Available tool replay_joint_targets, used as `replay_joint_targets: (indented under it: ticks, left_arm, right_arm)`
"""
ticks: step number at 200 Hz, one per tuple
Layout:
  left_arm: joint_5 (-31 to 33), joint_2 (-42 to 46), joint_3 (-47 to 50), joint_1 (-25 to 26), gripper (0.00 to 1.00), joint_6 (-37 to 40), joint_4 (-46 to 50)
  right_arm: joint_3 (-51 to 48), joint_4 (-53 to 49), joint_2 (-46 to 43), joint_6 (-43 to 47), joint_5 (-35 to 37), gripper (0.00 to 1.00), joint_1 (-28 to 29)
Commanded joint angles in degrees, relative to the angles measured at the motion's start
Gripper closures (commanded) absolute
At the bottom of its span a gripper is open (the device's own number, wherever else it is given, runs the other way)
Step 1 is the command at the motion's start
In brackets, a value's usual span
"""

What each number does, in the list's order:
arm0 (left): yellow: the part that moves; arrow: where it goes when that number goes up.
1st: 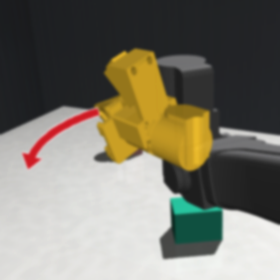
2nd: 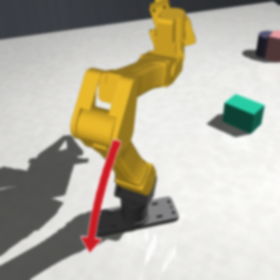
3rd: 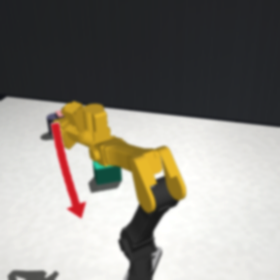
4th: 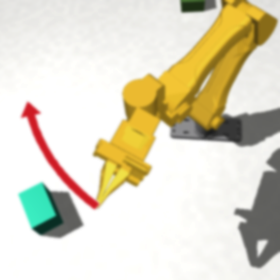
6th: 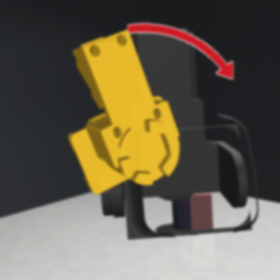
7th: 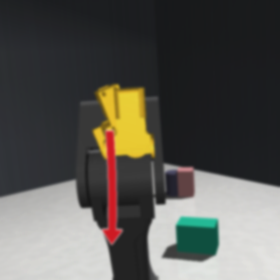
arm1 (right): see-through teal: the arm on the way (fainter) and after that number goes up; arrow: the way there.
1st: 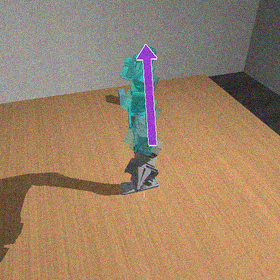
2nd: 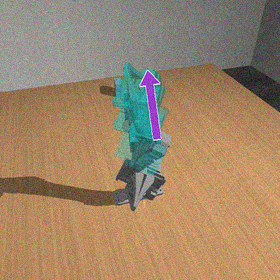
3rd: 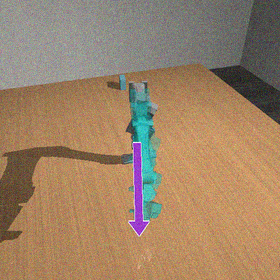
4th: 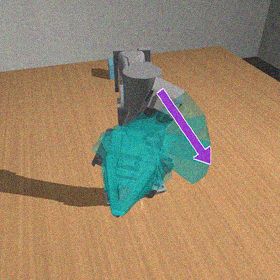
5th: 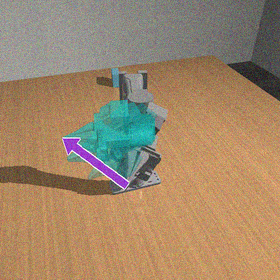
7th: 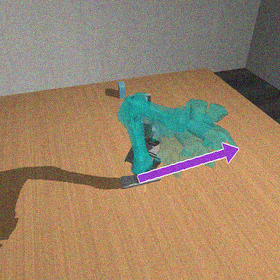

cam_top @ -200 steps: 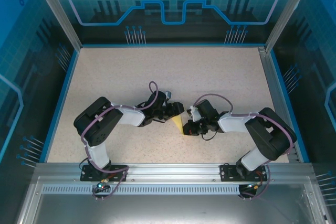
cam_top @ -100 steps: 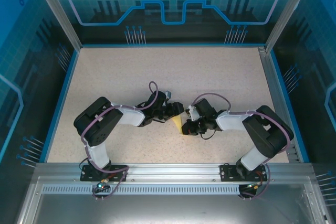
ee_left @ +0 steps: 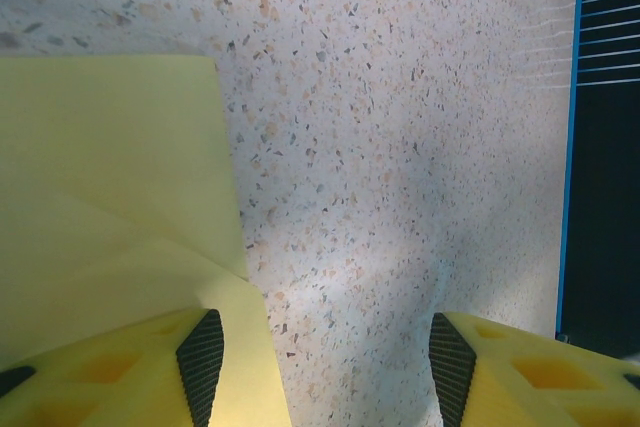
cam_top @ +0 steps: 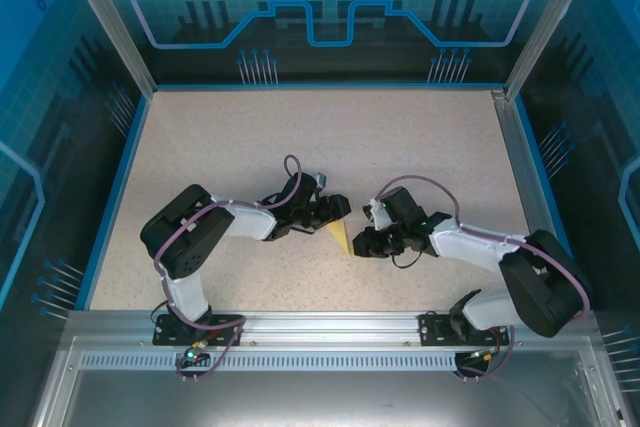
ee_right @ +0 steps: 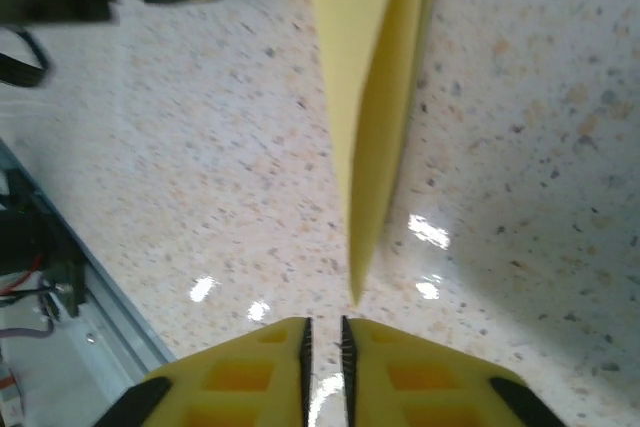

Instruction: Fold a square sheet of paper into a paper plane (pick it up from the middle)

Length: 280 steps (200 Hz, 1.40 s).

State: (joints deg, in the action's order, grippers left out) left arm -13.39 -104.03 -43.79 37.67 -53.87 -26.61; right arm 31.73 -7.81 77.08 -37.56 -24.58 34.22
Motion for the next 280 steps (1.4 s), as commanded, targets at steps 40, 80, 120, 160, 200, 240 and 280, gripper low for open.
replay_joint_targets:
  ticks: [40,80,120,160,200,240,280]
  left_arm:
    - [0.3,-1.7,0.2,0.1,0.39,0.8,7.5]
    - [0.3,-2.0,0.2,0.1,0.39,0.6,7.7]
    - [0.4,-1.8,-0.1,0.1,0.39,0.7,8.2]
    - [0.5,-1.9,-0.4,0.1,0.39,0.8,8.6]
    - [0.8,-1.8,-0.3,0.0,0.39,1.1,9.4]
    - [1.0,-1.7,-0.4,-0.1,0.39,1.1,9.7]
    - [0.8,-1.7,-0.6,-0.1,0.39,1.0,9.9]
  right_arm:
    - [1.1,14.4,5.5,-8.1,-5.6,0.94,0.1]
    - [2.2,17.6,10.2,-9.9,-4.7,0.94,0.9]
    - [-0.5,19.1,15.2,-10.0,-5.1,0.94,0.0]
    - [-5.7,21.4,19.5,-9.5,-4.6,0.94,-0.3]
    - [-7.6,18.6,15.5,-8.5,-4.8,0.93,-0.9]
    - [-7.6,11.7,12.1,-5.9,-4.2,0.92,-0.4]
    - [-4.7,1.3,15.1,-3.3,4.0,0.93,3.5]
